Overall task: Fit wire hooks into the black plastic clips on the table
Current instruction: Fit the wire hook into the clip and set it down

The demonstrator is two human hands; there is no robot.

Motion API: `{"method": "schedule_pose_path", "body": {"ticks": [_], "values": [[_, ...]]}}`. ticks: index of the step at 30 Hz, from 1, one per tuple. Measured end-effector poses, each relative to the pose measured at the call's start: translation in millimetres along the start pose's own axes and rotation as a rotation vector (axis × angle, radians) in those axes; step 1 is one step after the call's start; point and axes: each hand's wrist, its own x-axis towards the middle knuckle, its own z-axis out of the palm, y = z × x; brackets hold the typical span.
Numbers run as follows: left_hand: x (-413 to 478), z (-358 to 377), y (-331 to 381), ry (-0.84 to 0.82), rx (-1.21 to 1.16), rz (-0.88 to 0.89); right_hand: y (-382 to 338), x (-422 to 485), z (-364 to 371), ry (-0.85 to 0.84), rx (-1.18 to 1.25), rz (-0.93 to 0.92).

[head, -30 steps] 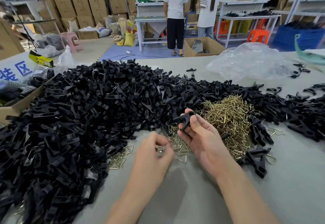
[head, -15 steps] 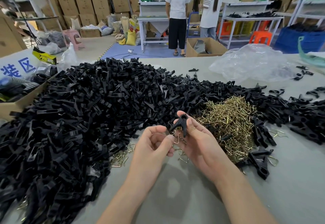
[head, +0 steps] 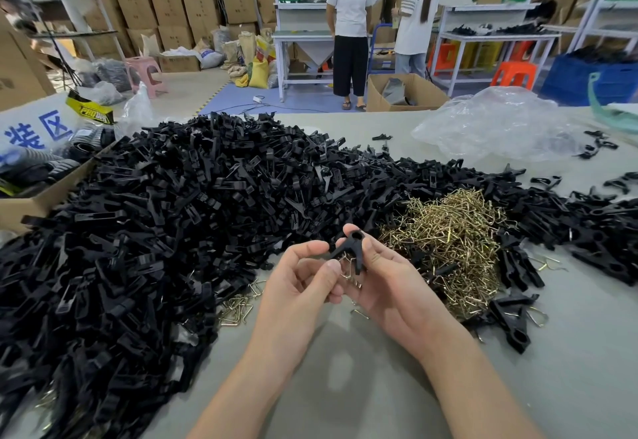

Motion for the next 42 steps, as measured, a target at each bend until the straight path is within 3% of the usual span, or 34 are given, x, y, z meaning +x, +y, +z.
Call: {"method": "schedule_pose_path", "body": {"ticks": [8,10,14,17,23,29,32,36,42], "values": [[2.0,-1.6,-4.2,0.105,-0.003,0.038,3.3,-2.4,5.9,-0.002,-0.123,0.014],[-0.4,-0.9,-6.6,0.137,0.128,0.13,5.9,-2.6,9.9,0.024,-0.121,0.024],[-6.9,-0.5,-10.6,0.231,0.608,0.377,10.3,-4.3,16.5,0.022,-0.109,0.028],[-3.1,-5.8,-11.0,0.303,0.692,0.493,14.6,-6.3,21.5,-0.007,-0.169,0.052],[0.8,-16.3,-9.1,0.272,0.643,0.522,24.8,-11.0,31.3,-0.103,-0.221,0.136],[-4.4,-21.3,0.1,0.1,0.836,0.607,18.0,-15.3,31.2,-0.1,-0.16,0.182],[-5.4,-19.2,2.0,0.133,0.85,0.554,13.9,-17.8,32.0,-0.14,-0.179,0.235],[-6.8,-13.6,0.8,0.174,0.534,0.3,17.7,-18.4,32.6,-0.137,-0.293,0.297],[-1.3,-18.8,-1.9,0.128,0.565,0.254,27.8,-18.9,34.4,-0.177,-0.207,0.285]]}}
